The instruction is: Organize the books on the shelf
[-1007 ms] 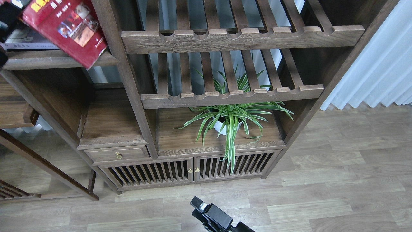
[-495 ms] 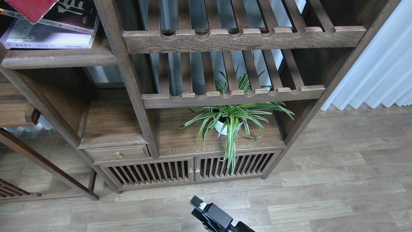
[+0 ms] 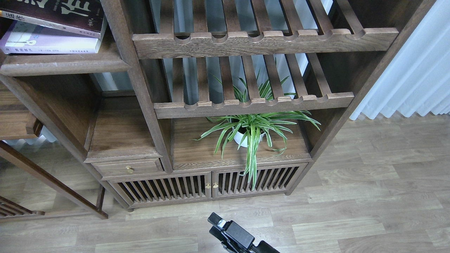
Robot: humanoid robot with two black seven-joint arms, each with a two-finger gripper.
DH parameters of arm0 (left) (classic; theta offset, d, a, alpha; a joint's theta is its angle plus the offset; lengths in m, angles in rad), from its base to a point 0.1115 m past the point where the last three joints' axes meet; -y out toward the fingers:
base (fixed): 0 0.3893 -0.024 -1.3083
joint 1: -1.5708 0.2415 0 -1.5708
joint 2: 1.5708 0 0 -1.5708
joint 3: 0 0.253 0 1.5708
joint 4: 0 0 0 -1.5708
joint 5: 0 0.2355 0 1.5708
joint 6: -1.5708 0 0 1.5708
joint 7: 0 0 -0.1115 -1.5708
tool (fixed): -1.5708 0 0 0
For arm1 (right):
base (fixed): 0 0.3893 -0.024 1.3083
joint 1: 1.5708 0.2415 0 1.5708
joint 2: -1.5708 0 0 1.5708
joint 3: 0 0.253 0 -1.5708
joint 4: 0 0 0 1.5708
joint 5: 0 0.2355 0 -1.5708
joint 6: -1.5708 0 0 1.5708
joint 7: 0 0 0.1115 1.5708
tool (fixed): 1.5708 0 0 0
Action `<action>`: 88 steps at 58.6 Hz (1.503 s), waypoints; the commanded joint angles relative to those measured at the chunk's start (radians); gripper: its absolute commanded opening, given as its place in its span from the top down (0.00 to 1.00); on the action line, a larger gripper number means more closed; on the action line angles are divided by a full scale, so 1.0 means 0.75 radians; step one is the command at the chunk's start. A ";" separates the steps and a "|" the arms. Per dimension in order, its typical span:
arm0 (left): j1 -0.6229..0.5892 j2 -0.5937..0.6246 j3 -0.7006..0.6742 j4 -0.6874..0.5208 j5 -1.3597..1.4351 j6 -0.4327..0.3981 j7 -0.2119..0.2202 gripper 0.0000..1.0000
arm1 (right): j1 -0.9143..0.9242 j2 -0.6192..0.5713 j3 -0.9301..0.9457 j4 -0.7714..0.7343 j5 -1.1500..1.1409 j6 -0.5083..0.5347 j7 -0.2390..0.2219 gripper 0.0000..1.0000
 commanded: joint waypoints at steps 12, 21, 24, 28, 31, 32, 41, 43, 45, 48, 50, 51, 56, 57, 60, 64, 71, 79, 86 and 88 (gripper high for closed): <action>0.006 -0.074 0.032 0.066 0.033 0.000 0.022 0.98 | 0.000 0.000 0.002 0.008 0.000 0.000 0.000 0.03; -0.002 -0.147 0.044 0.121 0.033 0.000 0.022 0.97 | 0.000 0.000 0.000 0.008 0.002 0.000 -0.002 0.03; -0.002 -0.151 0.044 0.121 0.033 0.000 0.022 0.97 | 0.000 0.000 0.002 0.008 0.000 0.000 -0.002 0.03; -0.002 -0.139 0.040 0.121 0.033 0.000 0.028 0.98 | 0.000 0.000 0.002 0.008 0.000 0.000 -0.002 0.03; -0.002 -0.115 0.030 0.117 0.035 0.000 0.054 1.00 | 0.000 0.000 0.002 0.008 0.000 0.000 -0.002 0.03; -0.002 -0.107 0.026 0.115 0.035 0.000 0.062 1.00 | 0.000 0.000 0.002 0.008 0.000 0.000 -0.002 0.03; 0.004 0.024 0.020 0.084 0.033 0.000 0.114 1.00 | 0.000 0.000 0.002 0.008 0.000 0.000 -0.002 0.03; 0.010 0.045 0.020 0.070 0.031 0.000 0.114 1.00 | 0.000 0.000 0.002 0.008 0.000 0.000 -0.002 0.03; 0.015 0.067 0.020 0.054 0.027 0.000 0.114 1.00 | 0.000 0.000 0.002 0.008 0.000 0.000 -0.002 0.03; 0.015 0.096 0.020 0.035 0.021 0.000 0.112 0.99 | 0.000 0.000 0.000 0.008 0.000 0.000 -0.002 0.03; 0.015 0.118 0.020 0.023 0.017 0.000 0.108 0.99 | 0.000 0.000 0.000 0.008 0.000 0.000 -0.002 0.03; 0.015 0.125 0.020 0.021 0.015 0.000 0.107 0.99 | 0.000 0.000 0.000 0.008 0.000 0.000 -0.002 0.03; 0.015 0.137 0.020 0.013 -0.008 0.000 0.112 0.99 | 0.000 0.000 0.000 0.008 0.000 0.000 -0.002 0.03; 0.015 0.137 0.022 0.011 -0.008 0.000 0.112 0.99 | 0.000 0.000 0.000 0.008 0.000 0.000 -0.002 0.03; 0.013 0.129 0.030 0.011 -0.006 0.000 0.116 0.99 | 0.000 0.000 0.000 0.008 0.000 0.000 -0.002 0.03; 0.000 0.127 0.032 0.007 0.000 0.000 0.118 0.99 | 0.000 0.000 0.000 0.008 0.000 0.000 -0.002 0.03; -0.008 0.125 0.024 0.005 0.000 0.000 0.148 0.99 | 0.000 0.000 0.000 0.008 0.000 0.000 -0.002 0.03; -0.012 0.139 0.018 0.005 0.000 0.000 0.165 0.99 | 0.000 0.000 0.000 0.008 0.000 0.000 -0.002 0.03; -0.010 0.143 0.026 0.007 0.000 0.000 0.167 0.99 | 0.000 0.000 0.000 0.008 0.000 0.000 -0.002 0.03; -0.012 0.141 0.026 0.007 0.000 0.000 0.169 0.99 | 0.000 0.000 0.000 0.008 0.000 0.000 -0.002 0.03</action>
